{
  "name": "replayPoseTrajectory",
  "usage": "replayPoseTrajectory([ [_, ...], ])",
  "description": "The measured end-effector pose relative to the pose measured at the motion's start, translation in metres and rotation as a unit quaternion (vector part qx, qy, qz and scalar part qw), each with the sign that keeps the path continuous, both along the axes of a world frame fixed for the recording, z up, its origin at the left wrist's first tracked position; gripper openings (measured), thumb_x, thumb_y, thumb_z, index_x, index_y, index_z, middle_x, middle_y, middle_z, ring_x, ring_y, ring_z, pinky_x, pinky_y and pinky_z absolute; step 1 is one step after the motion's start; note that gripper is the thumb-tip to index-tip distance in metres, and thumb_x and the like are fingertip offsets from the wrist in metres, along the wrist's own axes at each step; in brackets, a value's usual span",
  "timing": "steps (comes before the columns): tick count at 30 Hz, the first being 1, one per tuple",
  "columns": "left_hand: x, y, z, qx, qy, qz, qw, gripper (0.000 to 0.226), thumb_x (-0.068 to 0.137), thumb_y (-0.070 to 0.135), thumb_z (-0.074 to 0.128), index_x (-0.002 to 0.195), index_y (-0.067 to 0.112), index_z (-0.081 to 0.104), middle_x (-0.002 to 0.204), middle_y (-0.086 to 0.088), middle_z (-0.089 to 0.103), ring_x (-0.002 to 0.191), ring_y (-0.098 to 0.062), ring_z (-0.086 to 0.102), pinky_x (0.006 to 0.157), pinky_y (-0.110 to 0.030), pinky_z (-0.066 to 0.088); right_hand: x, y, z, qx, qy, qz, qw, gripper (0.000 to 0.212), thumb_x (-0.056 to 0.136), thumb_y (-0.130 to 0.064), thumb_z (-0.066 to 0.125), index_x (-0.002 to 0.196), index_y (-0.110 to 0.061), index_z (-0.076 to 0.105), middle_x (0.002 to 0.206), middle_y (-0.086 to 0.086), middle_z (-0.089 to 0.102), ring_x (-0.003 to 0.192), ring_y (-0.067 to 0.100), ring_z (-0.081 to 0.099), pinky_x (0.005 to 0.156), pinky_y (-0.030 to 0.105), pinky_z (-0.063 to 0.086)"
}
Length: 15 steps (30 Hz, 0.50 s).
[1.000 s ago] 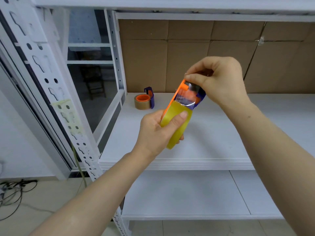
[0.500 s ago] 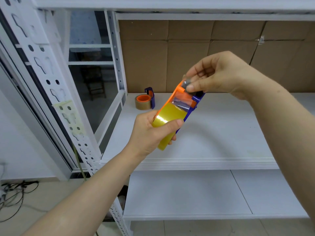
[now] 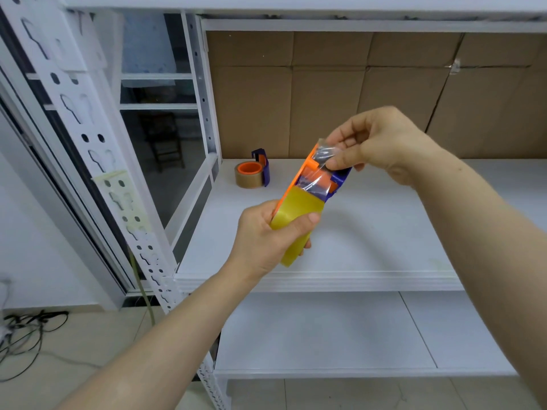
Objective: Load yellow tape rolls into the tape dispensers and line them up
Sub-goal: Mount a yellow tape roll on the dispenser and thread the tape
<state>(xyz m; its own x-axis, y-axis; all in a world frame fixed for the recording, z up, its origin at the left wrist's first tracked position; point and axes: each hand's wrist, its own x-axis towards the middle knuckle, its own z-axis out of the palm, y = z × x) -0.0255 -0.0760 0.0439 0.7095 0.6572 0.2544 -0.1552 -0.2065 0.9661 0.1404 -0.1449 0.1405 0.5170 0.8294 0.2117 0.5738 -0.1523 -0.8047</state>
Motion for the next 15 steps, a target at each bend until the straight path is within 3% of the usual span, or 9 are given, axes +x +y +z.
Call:
replayPoseTrajectory([
  [2, 0.003, -0.003, -0.012, -0.032, 0.014, 0.015, 0.999, 0.009, 0.082, 0.014, 0.069, 0.074, 0.011, 0.065, 0.06, -0.011, 0.065, 0.049, -0.018, 0.061, 0.05, -0.026, 0.051, 0.003, 0.005, -0.022, 0.035, 0.064, -0.038, 0.997, 0.034, 0.069, 0.001, 0.076, 0.101, -0.002, 0.066, 0.075, 0.0, 0.063, 0.068, 0.008, 0.058, 0.055, 0.015, 0.048],
  [4, 0.005, -0.007, -0.024, -0.071, 0.013, 0.031, 0.997, 0.011, 0.082, 0.016, 0.069, 0.074, 0.011, 0.065, 0.058, -0.008, 0.064, 0.048, -0.013, 0.061, 0.053, -0.027, 0.052, 0.0, 0.009, -0.052, 0.109, 0.109, -0.137, 0.979, 0.036, 0.072, -0.006, 0.076, 0.105, -0.008, 0.063, 0.09, 0.0, 0.06, 0.086, 0.011, 0.055, 0.071, 0.019, 0.046],
  [6, 0.007, -0.011, -0.033, -0.096, 0.006, 0.048, 0.994, 0.01, 0.084, 0.019, 0.067, 0.076, 0.015, 0.064, 0.062, -0.007, 0.066, 0.05, -0.01, 0.063, 0.055, -0.026, 0.053, -0.014, 0.008, -0.081, 0.153, 0.189, -0.203, 0.949, 0.027, 0.078, -0.015, 0.071, 0.101, -0.012, 0.057, 0.091, 0.002, 0.057, 0.087, 0.016, 0.053, 0.066, 0.023, 0.043],
  [8, 0.01, -0.012, -0.041, -0.105, -0.011, 0.067, 0.992, 0.008, 0.087, 0.021, 0.064, 0.08, 0.017, 0.065, 0.066, -0.005, 0.068, 0.055, -0.008, 0.065, 0.058, -0.024, 0.054, -0.031, 0.009, -0.104, 0.098, 0.275, -0.181, 0.939, 0.034, 0.079, -0.032, 0.069, 0.101, -0.01, 0.055, 0.087, 0.004, 0.06, 0.078, 0.019, 0.057, 0.059, 0.026, 0.044],
  [10, 0.012, -0.015, -0.049, -0.075, -0.019, 0.066, 0.995, 0.008, 0.09, 0.022, 0.061, 0.092, 0.017, 0.066, 0.079, -0.004, 0.071, 0.069, -0.009, 0.069, 0.067, -0.022, 0.056, -0.048, 0.012, -0.117, 0.013, 0.315, -0.123, 0.941, 0.048, 0.076, -0.045, 0.069, 0.106, -0.009, 0.058, 0.094, 0.008, 0.068, 0.081, 0.022, 0.065, 0.064, 0.032, 0.051],
  [12, 0.012, -0.016, -0.058, -0.047, -0.008, 0.026, 0.999, 0.016, 0.093, 0.021, 0.053, 0.103, 0.028, 0.063, 0.095, 0.006, 0.069, 0.087, -0.002, 0.067, 0.077, -0.019, 0.054, -0.058, 0.014, -0.123, 0.005, 0.336, -0.081, 0.938, 0.039, 0.08, -0.041, 0.066, 0.104, -0.01, 0.063, 0.097, 0.01, 0.07, 0.086, 0.024, 0.067, 0.077, 0.036, 0.055],
  [14, 0.008, -0.016, -0.059, 0.021, 0.03, -0.002, 0.999, 0.02, 0.093, 0.021, 0.049, 0.098, 0.036, 0.06, 0.095, 0.012, 0.065, 0.089, 0.002, 0.062, 0.076, -0.016, 0.051, -0.061, 0.012, -0.123, 0.041, 0.333, -0.062, 0.94, 0.022, 0.088, -0.029, 0.06, 0.097, -0.01, 0.067, 0.093, 0.011, 0.07, 0.084, 0.026, 0.065, 0.081, 0.037, 0.053],
  [15, 0.005, -0.013, -0.056, 0.09, 0.054, 0.0, 0.994, 0.014, 0.089, 0.027, 0.048, 0.089, 0.03, 0.061, 0.09, 0.006, 0.063, 0.086, -0.005, 0.061, 0.074, -0.022, 0.051, -0.061, 0.011, -0.123, 0.058, 0.327, -0.061, 0.941, 0.02, 0.089, -0.025, 0.058, 0.098, -0.01, 0.068, 0.095, 0.012, 0.07, 0.087, 0.028, 0.065, 0.084, 0.039, 0.053],
])
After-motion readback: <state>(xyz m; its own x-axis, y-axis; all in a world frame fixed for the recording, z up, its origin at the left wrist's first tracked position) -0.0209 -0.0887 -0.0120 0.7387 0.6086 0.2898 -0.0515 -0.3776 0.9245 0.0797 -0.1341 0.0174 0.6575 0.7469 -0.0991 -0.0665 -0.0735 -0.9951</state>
